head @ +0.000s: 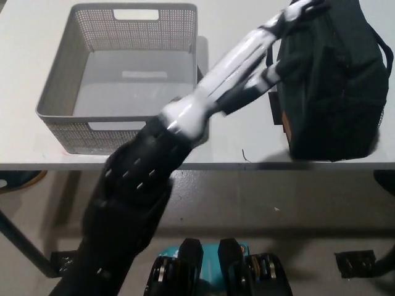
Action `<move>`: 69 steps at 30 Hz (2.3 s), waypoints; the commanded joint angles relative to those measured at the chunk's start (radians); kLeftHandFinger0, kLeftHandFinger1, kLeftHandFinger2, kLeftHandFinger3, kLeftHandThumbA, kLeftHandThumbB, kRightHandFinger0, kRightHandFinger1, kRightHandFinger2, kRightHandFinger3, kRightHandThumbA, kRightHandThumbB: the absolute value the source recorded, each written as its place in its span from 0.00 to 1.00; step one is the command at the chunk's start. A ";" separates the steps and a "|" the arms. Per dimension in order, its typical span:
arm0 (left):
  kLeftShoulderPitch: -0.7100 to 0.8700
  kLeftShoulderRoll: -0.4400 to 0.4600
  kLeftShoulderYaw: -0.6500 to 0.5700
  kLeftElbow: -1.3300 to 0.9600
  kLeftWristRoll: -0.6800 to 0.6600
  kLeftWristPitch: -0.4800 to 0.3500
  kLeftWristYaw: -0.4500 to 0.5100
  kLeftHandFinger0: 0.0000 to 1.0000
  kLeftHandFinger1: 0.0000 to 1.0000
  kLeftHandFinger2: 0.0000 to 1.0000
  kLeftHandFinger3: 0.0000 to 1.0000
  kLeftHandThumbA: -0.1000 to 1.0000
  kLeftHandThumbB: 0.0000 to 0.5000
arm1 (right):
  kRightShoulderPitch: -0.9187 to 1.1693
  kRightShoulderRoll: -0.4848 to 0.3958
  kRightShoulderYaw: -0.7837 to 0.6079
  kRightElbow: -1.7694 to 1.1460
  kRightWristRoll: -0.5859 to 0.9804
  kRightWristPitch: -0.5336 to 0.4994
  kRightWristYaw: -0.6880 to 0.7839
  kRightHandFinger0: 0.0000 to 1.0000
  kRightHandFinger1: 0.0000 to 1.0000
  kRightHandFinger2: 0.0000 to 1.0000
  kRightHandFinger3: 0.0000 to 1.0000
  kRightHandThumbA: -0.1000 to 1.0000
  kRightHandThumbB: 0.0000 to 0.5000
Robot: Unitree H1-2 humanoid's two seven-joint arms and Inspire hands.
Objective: Use both hands to pick up a lunch bag on the right hand side and place it into a container on the left hand side
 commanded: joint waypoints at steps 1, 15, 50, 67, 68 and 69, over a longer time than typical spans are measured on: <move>-0.121 -0.049 -0.016 0.142 0.058 -0.014 0.031 1.00 1.00 1.00 1.00 1.00 0.81 | -0.114 -0.038 -0.019 0.057 0.033 0.095 -0.028 1.00 1.00 1.00 1.00 1.00 0.40; -0.308 -0.127 -0.030 0.602 0.166 -0.119 0.135 1.00 1.00 1.00 1.00 1.00 0.82 | -0.353 -0.104 -0.009 0.355 0.028 0.099 0.005 1.00 1.00 1.00 1.00 1.00 0.25; -0.388 -0.151 0.203 0.723 -0.009 -0.008 0.134 1.00 1.00 1.00 1.00 1.00 0.86 | -0.466 -0.054 -0.009 0.716 0.104 0.046 0.047 1.00 1.00 1.00 1.00 1.00 0.35; -0.418 -0.208 0.441 1.162 -0.182 -0.169 0.189 1.00 1.00 1.00 1.00 1.00 0.79 | -0.600 -0.003 -0.109 1.148 0.245 -0.053 0.191 1.00 1.00 1.00 1.00 1.00 0.42; -0.417 -0.207 0.442 1.177 -0.181 -0.177 0.191 1.00 1.00 1.00 1.00 1.00 0.78 | -0.600 -0.003 -0.108 1.153 0.246 -0.056 0.196 1.00 1.00 1.00 1.00 1.00 0.42; -0.414 -0.207 0.441 1.190 -0.179 -0.182 0.196 1.00 1.00 1.00 1.00 1.00 0.79 | -0.599 -0.003 -0.105 1.155 0.245 -0.059 0.199 1.00 1.00 1.00 1.00 1.00 0.43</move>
